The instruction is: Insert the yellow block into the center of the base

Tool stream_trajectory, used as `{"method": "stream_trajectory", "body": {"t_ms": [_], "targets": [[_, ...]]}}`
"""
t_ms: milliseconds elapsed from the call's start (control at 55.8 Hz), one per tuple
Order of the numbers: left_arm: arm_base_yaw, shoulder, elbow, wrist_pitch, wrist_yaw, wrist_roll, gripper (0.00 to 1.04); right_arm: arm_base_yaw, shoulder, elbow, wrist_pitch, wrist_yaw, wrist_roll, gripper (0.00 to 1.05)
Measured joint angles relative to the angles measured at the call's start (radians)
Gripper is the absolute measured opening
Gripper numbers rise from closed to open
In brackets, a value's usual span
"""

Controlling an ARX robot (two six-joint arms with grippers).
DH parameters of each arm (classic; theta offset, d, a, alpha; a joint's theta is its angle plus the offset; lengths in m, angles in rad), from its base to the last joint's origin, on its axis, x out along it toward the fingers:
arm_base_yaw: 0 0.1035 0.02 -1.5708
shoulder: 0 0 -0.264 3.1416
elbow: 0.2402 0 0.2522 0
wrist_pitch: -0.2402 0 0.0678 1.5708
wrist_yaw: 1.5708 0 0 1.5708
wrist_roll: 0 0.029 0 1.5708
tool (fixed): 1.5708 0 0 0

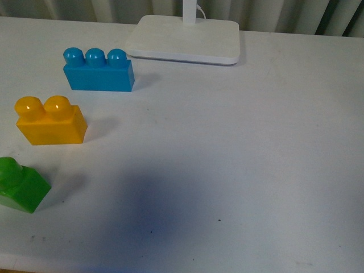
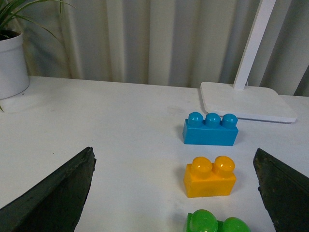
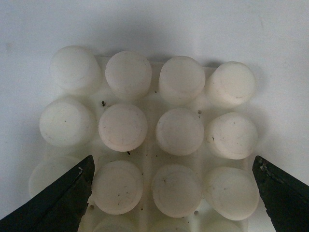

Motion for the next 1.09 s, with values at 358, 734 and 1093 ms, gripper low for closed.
{"method": "stream_trajectory", "body": {"t_ms": [358,734,1093], "targets": [[0.000,0.000,0.000,0.000,0.000,0.000,0.98,0.076,-0.011,-0.054,0.063,0.031,0.041,0.96],[0.000,0.000,0.000,0.000,0.000,0.000,0.98,0.335,-0.070,-0.101,0.005,0.120,0.253,0.96],[0.000,0.000,0.000,0.000,0.000,0.000,0.98,0.721,-0.112,-0.122,-0.037,0.353,0.642,0.96]]}}
